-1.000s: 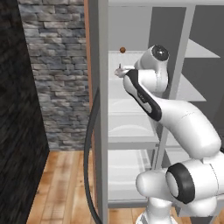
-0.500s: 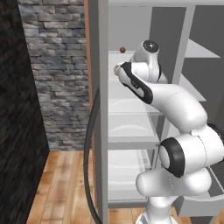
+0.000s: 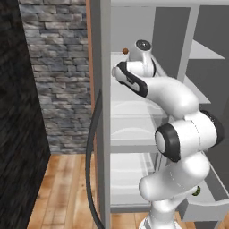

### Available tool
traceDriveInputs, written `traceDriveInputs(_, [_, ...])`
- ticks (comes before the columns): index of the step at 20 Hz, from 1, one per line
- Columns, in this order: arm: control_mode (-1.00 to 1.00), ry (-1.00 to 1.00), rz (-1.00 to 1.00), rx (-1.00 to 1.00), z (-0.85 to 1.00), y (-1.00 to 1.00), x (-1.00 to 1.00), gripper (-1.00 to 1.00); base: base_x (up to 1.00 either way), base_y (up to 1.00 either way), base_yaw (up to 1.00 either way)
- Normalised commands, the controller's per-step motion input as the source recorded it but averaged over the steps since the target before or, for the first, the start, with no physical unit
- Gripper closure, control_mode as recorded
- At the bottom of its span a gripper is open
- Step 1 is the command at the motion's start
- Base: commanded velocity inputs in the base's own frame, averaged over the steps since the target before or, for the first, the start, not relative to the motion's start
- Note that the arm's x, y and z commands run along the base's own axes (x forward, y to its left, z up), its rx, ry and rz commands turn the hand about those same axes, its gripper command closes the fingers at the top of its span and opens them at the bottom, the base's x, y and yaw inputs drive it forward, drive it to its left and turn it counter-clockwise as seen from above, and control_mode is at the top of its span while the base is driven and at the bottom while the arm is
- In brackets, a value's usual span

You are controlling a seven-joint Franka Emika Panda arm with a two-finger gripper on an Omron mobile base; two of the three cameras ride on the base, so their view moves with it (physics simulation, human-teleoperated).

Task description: Take the garlic and broccoli from the fridge shelf and place them in the freezer drawer to begin freezing them.

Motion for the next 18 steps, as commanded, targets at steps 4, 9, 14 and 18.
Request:
traceDriveInputs(4, [-1.00,0.00,0.00,-0.01,-0.15,0.00,0.40,-1.00,0.00,0.00,0.00])
traceDriveInputs(9, [-1.00,0.00,0.00,0.00,-0.14,0.00,0.45,-1.00,0.00,0.00,0.00])
traceDriveInputs(14, [-1.00,0.00,0.00,0.00,-0.13,0.00,0.45,-1.00,0.00,0.00,0.00])
traceDriveInputs(18, [-1.00,0.00,0.00,0.00,-0.04,0.00,0.30,-1.00,0.00,0.00,0.00])
